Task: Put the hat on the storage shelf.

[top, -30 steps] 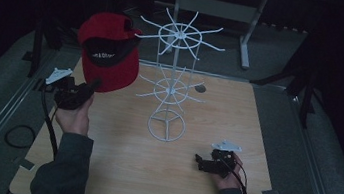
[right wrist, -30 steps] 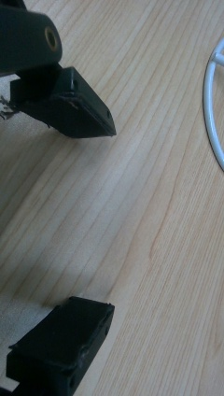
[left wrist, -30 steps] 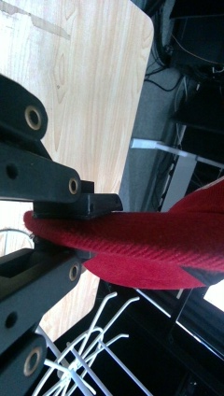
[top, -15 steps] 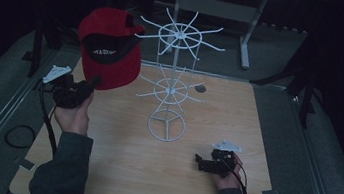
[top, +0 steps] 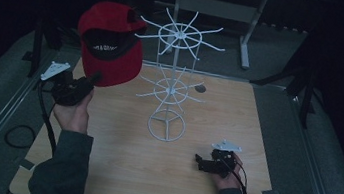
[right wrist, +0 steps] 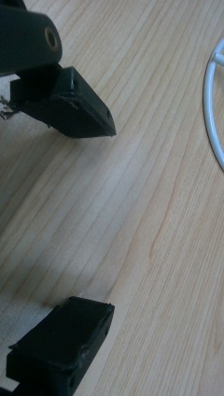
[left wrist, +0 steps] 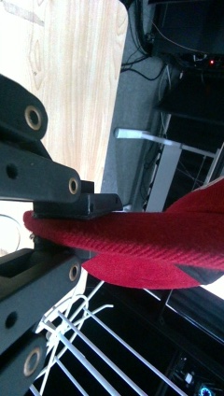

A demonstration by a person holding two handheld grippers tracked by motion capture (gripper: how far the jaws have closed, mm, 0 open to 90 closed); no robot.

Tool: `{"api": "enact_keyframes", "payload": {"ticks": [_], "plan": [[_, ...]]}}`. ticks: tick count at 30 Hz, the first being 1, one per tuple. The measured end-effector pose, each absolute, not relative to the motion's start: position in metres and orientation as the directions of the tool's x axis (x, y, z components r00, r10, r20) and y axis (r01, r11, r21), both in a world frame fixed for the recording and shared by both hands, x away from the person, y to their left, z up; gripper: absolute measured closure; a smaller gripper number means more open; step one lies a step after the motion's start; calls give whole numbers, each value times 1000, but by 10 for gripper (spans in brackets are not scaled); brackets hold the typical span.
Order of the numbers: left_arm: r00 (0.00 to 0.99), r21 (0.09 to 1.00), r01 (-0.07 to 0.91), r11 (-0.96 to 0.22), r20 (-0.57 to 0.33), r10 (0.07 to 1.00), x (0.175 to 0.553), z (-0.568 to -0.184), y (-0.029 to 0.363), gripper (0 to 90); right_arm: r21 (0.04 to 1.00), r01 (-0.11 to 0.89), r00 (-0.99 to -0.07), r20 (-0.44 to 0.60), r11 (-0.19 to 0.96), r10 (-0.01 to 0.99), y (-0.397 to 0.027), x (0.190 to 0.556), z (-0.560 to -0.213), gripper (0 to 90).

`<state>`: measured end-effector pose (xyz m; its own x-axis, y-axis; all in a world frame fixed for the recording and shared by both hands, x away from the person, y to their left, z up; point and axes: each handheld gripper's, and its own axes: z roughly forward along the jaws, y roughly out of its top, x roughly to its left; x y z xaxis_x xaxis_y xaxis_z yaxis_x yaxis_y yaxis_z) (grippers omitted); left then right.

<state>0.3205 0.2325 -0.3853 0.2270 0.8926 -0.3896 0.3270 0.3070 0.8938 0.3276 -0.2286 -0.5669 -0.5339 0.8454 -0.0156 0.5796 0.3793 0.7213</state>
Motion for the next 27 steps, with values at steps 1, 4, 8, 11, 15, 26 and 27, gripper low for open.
{"api": "enact_keyframes", "payload": {"ticks": [1,4,8,11,15,26,27], "plan": [[229,893,327,309,-391,891,321,-384,232,856,721,580,-534,-16,379,845,-229,328,-567,125],[234,895,326,305,-389,891,322,-381,232,856,722,580,-534,-15,379,845,-228,328,-567,124],[240,895,325,306,-390,889,323,-378,230,856,722,580,-534,-15,379,845,-229,328,-567,125],[243,896,326,301,-386,890,324,-376,229,856,722,579,-534,-15,379,845,-229,328,-567,125],[250,899,327,292,-380,891,325,-372,228,856,721,580,-534,-14,378,845,-228,328,-567,125],[261,902,321,288,-377,889,329,-361,226,856,721,580,-534,-15,379,845,-229,328,-567,125],[261,902,322,288,-377,889,329,-360,226,856,721,580,-534,-14,378,845,-228,328,-567,125]]}}
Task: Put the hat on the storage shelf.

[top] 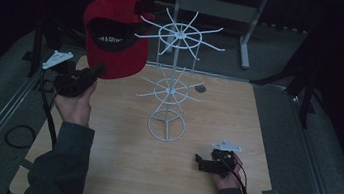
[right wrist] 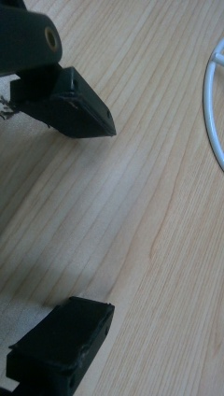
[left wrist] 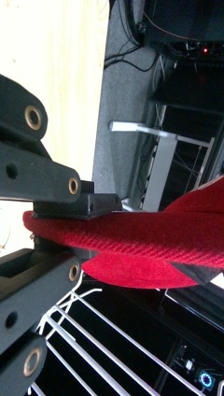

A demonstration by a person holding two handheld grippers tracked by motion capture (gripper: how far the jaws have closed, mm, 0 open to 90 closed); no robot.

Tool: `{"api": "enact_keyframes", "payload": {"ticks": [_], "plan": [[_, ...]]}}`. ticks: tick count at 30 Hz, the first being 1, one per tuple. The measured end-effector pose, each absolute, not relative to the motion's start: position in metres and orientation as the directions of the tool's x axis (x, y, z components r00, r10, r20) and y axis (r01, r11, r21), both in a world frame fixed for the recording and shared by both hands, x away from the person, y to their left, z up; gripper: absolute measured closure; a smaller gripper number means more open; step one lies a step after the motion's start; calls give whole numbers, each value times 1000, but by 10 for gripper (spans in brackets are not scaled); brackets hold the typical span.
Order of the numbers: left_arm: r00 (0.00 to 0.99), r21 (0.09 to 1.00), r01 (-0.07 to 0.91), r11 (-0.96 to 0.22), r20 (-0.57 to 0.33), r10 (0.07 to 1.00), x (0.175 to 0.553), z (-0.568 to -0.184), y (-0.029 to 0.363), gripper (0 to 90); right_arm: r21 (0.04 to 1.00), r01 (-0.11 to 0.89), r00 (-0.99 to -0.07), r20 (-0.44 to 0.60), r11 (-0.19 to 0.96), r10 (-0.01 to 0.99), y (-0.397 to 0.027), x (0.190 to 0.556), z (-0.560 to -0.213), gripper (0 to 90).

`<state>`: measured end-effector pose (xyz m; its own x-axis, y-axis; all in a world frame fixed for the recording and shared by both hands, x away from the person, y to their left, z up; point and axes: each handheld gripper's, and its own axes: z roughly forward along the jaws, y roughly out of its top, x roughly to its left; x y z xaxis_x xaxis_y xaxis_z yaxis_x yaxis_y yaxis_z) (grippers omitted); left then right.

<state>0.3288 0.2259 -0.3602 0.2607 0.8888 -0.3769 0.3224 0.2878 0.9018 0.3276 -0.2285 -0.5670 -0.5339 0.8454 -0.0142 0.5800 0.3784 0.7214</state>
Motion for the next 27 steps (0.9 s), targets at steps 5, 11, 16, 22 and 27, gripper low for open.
{"api": "enact_keyframes", "payload": {"ticks": [5,11,16,22,27], "plan": [[275,904,332,267,-364,890,330,-355,224,856,721,580,-534,-14,378,845,-229,328,-567,125],[288,908,343,241,-346,893,332,-350,220,856,722,580,-534,-15,379,845,-229,328,-567,125],[298,912,349,215,-325,897,335,-344,215,856,721,579,-535,-15,380,845,-229,328,-567,125],[294,915,337,224,-328,898,337,-340,211,855,721,579,-535,-15,379,845,-229,328,-567,125],[289,913,323,250,-346,893,338,-337,211,855,721,579,-535,-15,379,845,-229,328,-567,125]]}}
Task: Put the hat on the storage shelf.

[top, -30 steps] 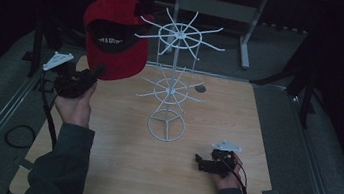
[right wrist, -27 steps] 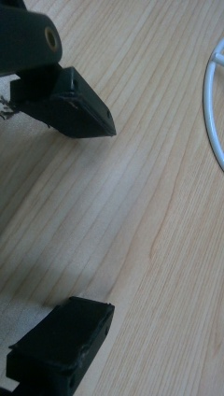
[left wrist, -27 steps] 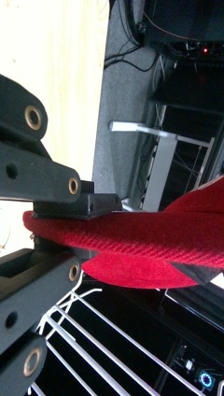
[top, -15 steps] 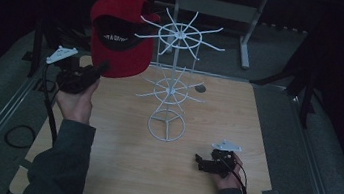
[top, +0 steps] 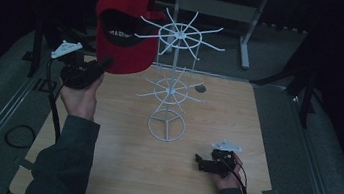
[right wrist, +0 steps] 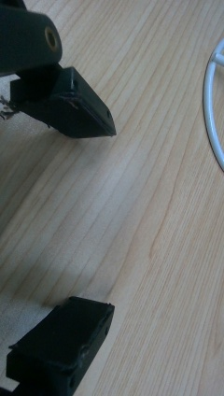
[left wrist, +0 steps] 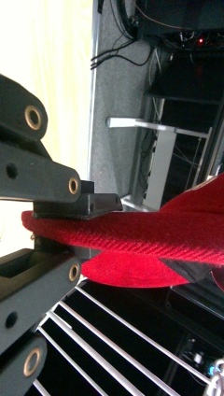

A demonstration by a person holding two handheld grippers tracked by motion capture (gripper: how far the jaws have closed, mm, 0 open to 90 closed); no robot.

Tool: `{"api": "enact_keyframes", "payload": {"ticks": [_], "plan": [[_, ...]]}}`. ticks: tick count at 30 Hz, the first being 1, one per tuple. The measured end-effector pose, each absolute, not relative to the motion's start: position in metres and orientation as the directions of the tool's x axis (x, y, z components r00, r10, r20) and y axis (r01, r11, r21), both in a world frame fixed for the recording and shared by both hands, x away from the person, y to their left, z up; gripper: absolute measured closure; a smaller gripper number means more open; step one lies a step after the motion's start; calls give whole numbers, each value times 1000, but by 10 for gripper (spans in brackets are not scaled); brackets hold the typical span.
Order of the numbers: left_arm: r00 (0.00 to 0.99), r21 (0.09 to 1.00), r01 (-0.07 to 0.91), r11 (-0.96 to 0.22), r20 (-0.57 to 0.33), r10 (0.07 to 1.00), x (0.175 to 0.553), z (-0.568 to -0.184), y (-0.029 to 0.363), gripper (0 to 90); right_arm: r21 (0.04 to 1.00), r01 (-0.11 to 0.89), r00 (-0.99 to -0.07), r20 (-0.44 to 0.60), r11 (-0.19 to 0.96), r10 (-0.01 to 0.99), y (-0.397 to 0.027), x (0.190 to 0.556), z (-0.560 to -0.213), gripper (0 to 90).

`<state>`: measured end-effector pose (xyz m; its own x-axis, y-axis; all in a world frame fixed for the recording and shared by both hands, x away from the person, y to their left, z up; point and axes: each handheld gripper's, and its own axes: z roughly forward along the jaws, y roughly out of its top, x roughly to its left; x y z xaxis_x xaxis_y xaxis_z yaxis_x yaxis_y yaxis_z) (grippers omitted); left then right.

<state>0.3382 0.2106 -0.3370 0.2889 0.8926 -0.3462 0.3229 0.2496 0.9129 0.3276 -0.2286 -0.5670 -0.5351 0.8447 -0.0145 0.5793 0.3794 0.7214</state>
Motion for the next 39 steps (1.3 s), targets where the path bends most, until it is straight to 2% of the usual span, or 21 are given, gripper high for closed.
{"api": "enact_keyframes", "payload": {"ticks": [17,39], "plan": [[302,921,272,278,-356,885,328,-331,213,857,720,581,-535,-13,379,845,-229,327,-567,125],[328,918,232,322,-385,863,295,-342,224,856,720,580,-536,-14,381,844,-229,328,-567,125]]}}
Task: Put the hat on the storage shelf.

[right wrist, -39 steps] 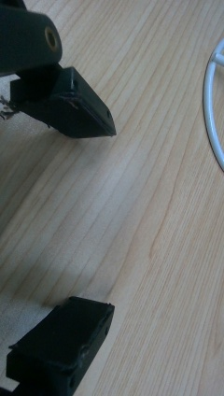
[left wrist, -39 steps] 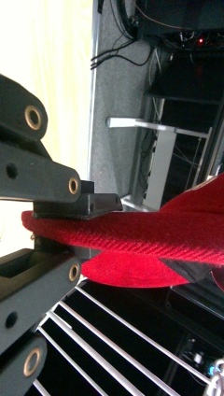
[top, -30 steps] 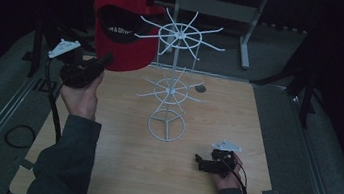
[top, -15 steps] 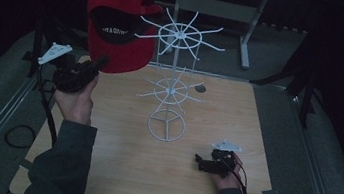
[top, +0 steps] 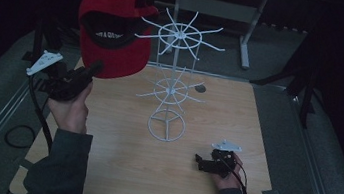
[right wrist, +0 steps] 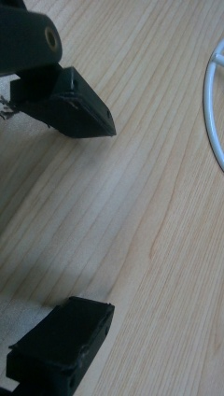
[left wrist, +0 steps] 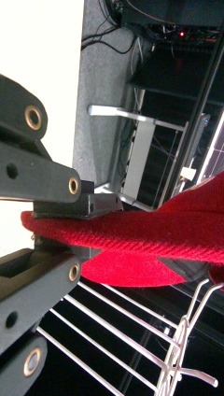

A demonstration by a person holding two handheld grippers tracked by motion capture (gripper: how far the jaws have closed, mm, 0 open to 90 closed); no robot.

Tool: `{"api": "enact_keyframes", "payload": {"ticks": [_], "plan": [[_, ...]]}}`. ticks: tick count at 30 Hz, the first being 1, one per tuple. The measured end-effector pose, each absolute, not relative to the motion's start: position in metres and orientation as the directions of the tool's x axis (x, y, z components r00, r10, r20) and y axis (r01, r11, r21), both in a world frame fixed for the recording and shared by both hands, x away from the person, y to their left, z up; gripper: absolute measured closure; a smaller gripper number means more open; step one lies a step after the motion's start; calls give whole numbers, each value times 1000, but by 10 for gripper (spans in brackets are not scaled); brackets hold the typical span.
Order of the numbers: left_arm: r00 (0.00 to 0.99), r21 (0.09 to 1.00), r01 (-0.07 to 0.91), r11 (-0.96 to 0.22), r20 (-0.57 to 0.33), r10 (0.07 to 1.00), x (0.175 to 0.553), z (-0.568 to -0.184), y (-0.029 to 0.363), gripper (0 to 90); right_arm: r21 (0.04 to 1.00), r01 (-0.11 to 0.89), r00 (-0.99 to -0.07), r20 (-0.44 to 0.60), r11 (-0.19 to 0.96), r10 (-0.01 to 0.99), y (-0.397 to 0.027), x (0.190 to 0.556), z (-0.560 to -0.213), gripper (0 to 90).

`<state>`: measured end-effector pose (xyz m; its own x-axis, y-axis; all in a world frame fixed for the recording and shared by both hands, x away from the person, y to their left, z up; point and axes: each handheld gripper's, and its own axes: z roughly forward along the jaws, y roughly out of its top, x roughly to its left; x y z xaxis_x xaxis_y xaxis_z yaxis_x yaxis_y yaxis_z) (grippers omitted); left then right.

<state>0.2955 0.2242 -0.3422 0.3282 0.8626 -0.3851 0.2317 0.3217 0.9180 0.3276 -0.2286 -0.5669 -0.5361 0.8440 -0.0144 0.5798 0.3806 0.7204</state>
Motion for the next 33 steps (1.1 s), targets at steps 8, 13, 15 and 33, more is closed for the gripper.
{"api": "enact_keyframes", "payload": {"ticks": [8,13,15,33], "plan": [[332,918,211,335,-390,859,285,-355,222,855,720,580,-536,-14,380,844,-229,328,-567,125],[320,928,184,323,-367,873,278,-370,217,855,720,581,-536,-13,380,844,-229,327,-567,125],[316,929,191,317,-363,877,276,-376,215,855,719,582,-535,-12,378,845,-228,327,-567,125],[301,923,288,256,-341,891,270,-437,199,687,722,579,-536,-15,380,844,-229,328,-567,125]]}}
